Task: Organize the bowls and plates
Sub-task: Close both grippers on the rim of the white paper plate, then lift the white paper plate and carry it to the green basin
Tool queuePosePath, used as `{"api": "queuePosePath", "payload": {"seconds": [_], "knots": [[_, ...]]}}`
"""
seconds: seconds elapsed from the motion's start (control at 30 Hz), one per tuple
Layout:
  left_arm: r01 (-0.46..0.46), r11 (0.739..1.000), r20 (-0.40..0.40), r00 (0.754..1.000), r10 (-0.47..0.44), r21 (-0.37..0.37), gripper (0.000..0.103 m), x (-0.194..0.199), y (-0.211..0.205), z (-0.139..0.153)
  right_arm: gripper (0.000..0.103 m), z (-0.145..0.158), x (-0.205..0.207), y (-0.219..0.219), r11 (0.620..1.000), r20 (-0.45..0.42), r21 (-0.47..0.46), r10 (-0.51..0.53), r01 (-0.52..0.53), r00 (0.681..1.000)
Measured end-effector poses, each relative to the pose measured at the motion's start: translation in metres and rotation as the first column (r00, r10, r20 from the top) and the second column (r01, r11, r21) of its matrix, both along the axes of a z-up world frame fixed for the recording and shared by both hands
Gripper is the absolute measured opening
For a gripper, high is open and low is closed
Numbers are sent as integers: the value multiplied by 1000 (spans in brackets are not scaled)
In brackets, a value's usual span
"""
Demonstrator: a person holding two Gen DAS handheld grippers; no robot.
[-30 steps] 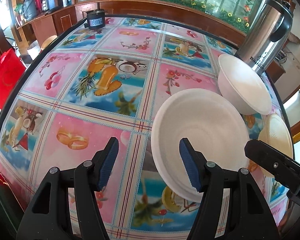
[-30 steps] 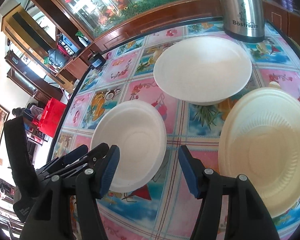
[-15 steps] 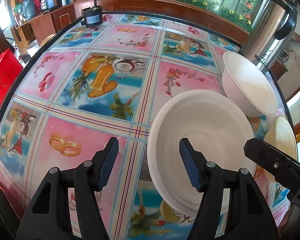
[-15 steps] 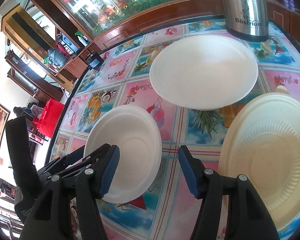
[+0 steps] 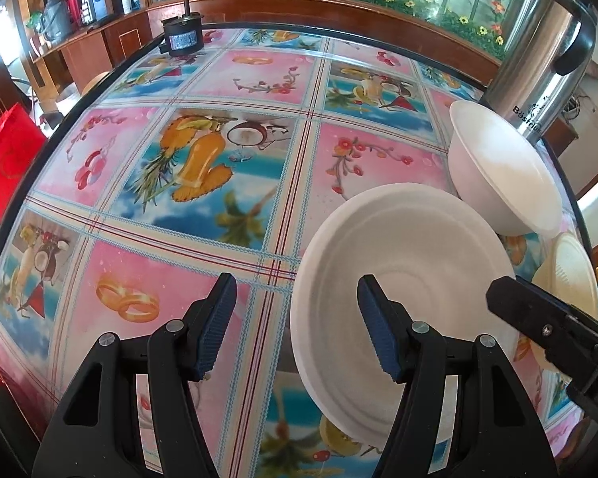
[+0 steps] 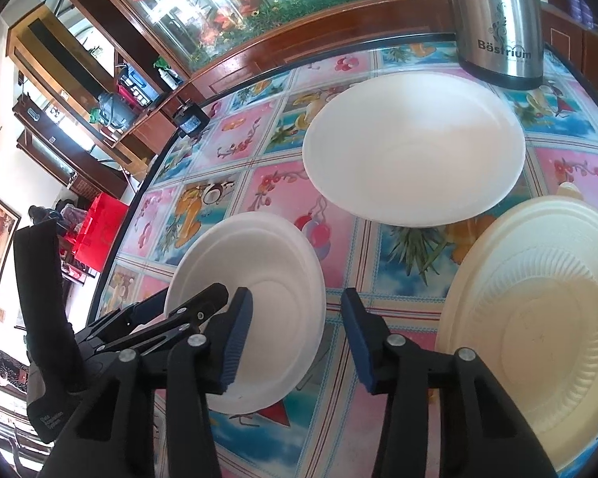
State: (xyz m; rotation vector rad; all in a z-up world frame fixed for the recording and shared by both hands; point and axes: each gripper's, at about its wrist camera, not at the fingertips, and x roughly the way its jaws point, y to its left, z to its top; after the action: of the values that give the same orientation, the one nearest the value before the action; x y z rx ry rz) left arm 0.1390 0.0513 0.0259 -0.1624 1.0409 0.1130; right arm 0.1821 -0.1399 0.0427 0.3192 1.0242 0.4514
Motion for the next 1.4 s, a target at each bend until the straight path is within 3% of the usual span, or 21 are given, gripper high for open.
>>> {"api": "queuePosePath", "payload": {"seconds": [0.1,0.13,0.17,0.3,0.8,1.4], "knots": [[6,1000,30,1000,-7,15,63,-3,-2,2,31,-1,1,-1,1000,6,-3,0,0,1000],[11,1000,32,999,-12,10,57,-3,-2,3,27,-2,1,-1,1000,4,-5,2,-2,1000],[22,1000,29,999,-22,1,43,-3,-2,2,23,-3,2,-1,1000,2,-4,1,-1,1000],[38,999,-5,999,-38,-28,22,-2,-1,-4,19,-8,1,1,1000,-6,-5,10,-10,1000],[57,998,16,998,-57,-30,21,-36,0,4,18,-5,-26,8,1000,0,-4,26,-26,1000],[79,997,109,991,-80,12,21,-107,4,36,19,18,-91,16,999,55,6,45,-45,998]]}}
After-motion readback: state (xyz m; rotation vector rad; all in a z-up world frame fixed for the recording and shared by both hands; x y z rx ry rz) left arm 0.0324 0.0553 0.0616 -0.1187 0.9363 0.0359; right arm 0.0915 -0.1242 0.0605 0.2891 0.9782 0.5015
